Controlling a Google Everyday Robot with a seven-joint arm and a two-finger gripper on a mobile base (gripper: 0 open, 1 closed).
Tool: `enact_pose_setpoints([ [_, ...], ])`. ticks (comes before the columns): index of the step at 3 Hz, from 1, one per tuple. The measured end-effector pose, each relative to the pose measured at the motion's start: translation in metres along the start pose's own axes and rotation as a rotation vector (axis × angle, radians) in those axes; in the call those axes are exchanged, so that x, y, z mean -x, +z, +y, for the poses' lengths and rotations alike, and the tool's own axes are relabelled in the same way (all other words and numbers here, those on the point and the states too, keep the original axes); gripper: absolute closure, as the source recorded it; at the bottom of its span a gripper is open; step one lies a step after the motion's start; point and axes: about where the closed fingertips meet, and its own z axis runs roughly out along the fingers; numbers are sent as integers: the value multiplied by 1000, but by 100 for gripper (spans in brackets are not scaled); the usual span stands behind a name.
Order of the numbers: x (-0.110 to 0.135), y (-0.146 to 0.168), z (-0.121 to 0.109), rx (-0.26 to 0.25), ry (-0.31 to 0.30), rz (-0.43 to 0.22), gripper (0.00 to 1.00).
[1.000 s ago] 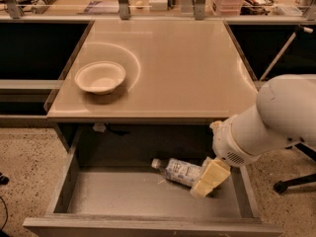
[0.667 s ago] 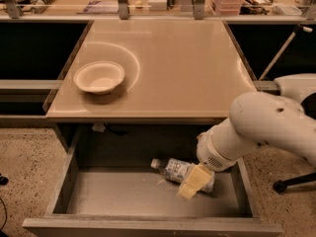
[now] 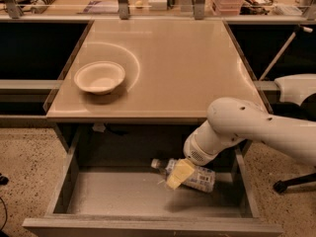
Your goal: Pick blue plastic bottle from top drawer and place on counter
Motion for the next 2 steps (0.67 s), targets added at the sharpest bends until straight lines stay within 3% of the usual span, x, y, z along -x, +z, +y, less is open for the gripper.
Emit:
enact_pose_setpoints([
  [1,-5,0,6,-34,9,-7,0],
  [2,-15,20,21,-112,1,15,0],
])
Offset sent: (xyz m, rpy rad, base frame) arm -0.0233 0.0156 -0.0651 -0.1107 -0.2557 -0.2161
